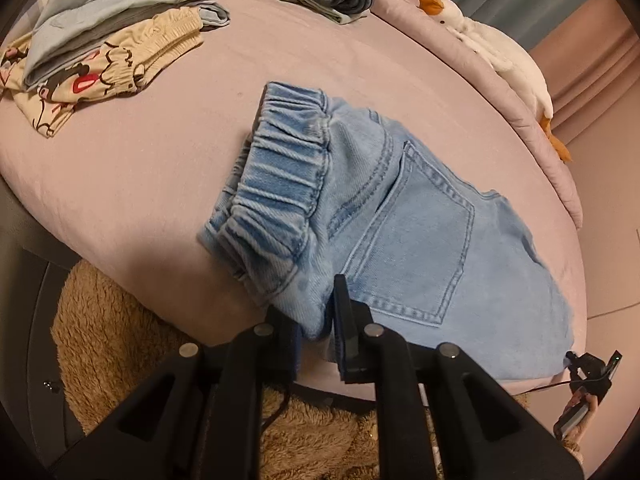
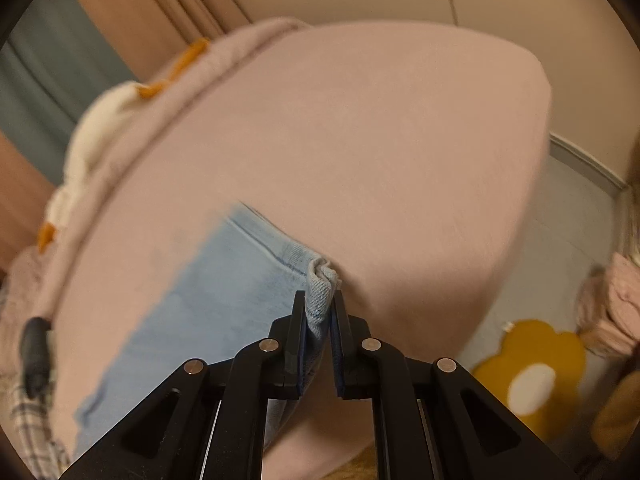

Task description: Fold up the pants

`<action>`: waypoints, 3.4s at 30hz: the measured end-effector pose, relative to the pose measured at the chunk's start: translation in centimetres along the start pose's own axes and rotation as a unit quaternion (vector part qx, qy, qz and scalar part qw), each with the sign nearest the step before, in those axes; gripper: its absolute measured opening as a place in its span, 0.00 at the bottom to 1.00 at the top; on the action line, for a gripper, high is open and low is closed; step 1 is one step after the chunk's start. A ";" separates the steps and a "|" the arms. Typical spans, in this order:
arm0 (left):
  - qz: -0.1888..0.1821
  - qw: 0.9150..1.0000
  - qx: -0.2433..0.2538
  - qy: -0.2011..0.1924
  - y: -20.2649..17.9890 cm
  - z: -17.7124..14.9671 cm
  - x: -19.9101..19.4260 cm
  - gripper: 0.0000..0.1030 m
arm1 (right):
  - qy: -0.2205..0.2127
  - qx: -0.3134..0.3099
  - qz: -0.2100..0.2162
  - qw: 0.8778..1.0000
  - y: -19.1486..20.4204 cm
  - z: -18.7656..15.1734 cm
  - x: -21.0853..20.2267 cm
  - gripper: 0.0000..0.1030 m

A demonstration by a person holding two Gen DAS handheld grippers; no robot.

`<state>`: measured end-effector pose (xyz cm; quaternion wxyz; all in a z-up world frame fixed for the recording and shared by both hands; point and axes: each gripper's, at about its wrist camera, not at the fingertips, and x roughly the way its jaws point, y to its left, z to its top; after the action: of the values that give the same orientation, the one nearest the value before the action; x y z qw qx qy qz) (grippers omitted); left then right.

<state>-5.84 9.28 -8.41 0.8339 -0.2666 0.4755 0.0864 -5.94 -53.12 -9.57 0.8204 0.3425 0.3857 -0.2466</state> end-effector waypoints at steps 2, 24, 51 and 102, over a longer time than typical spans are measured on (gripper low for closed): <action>0.007 1.000 0.005 0.000 -0.2 0.1 -0.1 0.15 | -0.003 0.001 -0.012 1.000 -0.5 -0.5 0.4 0.11; 0.011 0.999 0.025 -0.018 -0.4 -0.9 -1.5 0.12 | -0.101 -0.048 -0.044 0.993 3.3 -0.2 -4.1 0.07; -0.002 0.997 -0.010 -0.075 2.7 2.2 -5.2 0.65 | -0.036 -0.224 0.023 0.974 16.6 -5.7 -3.4 0.55; 0.000 0.997 0.038 -0.068 0.8 4.0 -0.6 0.49 | 0.189 -0.455 0.175 0.852 38.2 -17.8 4.4 0.57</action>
<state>-3.53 12.16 -6.60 0.8739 -0.2284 0.4203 0.0866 13.89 -15.71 -7.19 0.8257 0.0323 0.5359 0.1733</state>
